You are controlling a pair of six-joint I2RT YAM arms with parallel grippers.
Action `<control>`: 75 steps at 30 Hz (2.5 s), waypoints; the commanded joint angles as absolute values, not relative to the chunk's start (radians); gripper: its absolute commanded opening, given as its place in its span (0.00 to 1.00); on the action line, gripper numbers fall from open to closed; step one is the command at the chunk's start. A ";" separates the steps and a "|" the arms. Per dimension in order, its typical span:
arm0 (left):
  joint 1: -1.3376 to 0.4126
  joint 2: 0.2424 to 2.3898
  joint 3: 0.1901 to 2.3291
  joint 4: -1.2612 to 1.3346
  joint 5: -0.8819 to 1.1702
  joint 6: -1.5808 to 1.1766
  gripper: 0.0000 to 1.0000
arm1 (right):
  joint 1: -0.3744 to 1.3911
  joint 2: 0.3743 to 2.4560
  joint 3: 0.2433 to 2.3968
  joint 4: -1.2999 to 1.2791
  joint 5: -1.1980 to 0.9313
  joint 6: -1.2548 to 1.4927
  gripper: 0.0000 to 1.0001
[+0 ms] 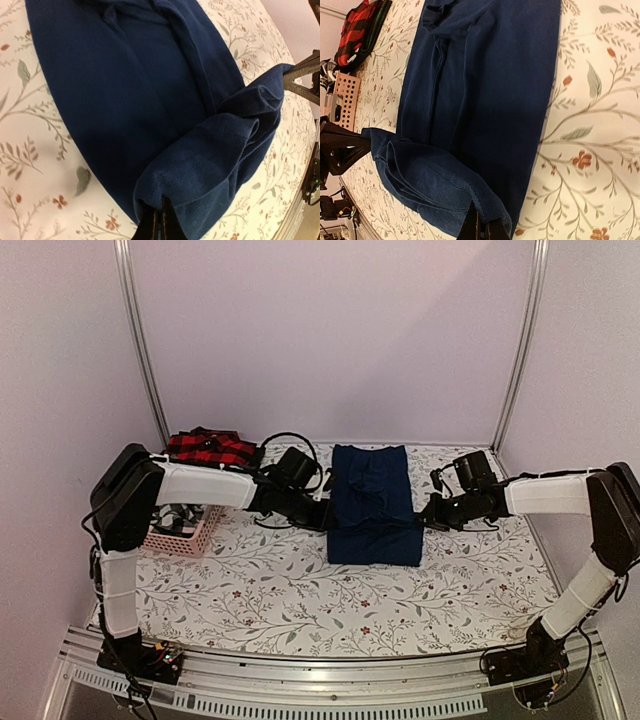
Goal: Fold and stack the mixed laundry pile
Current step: Fold the rectangle-folded T-shirt at the center of the board, then move the 2/3-rectangle-folded T-shirt to the center of the board.
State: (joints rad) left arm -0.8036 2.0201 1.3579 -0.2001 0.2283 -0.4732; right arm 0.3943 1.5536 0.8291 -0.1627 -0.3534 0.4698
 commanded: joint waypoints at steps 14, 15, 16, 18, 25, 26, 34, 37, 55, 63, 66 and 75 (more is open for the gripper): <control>-0.634 2.360 1.791 -0.211 0.253 -0.365 0.00 | 0.269 2.066 1.306 -0.043 -0.427 0.337 0.00; -0.629 2.373 1.811 -0.211 0.254 -0.366 0.00 | 0.266 2.082 1.321 -0.048 -0.426 0.331 0.00; -0.627 2.385 1.825 -0.212 0.254 -0.366 0.00 | 0.262 2.092 1.331 -0.052 -0.423 0.327 0.00; -0.624 2.396 1.838 -0.204 0.257 -0.364 0.00 | 0.254 2.108 1.345 -0.050 -0.423 0.324 0.00; -0.605 2.424 1.868 -0.193 0.257 -0.360 0.00 | 0.240 2.133 1.387 -0.055 -0.431 0.318 0.00; -0.605 2.431 1.875 -0.194 0.256 -0.357 0.02 | 0.238 2.139 1.392 -0.055 -0.434 0.319 0.00; -0.562 2.282 1.692 -0.130 0.239 -0.360 0.65 | 0.195 2.020 1.350 -0.128 -0.398 0.312 0.48; -0.532 2.119 1.460 -0.021 0.292 -0.401 0.70 | 0.182 1.902 1.221 -0.131 -0.417 0.309 0.53; -0.646 2.045 1.044 0.362 0.558 -0.392 0.45 | 0.237 1.746 0.751 0.104 -0.636 0.365 0.40; -0.686 2.137 1.099 0.386 0.562 -0.378 0.46 | 0.253 1.853 0.788 0.113 -0.655 0.351 0.38; -0.686 2.154 1.106 0.396 0.555 -0.374 0.45 | 0.259 1.873 0.795 0.119 -0.661 0.352 0.37; -0.679 2.074 1.076 0.313 0.523 -0.345 0.00 | 0.264 1.847 0.808 0.024 -0.626 0.328 0.00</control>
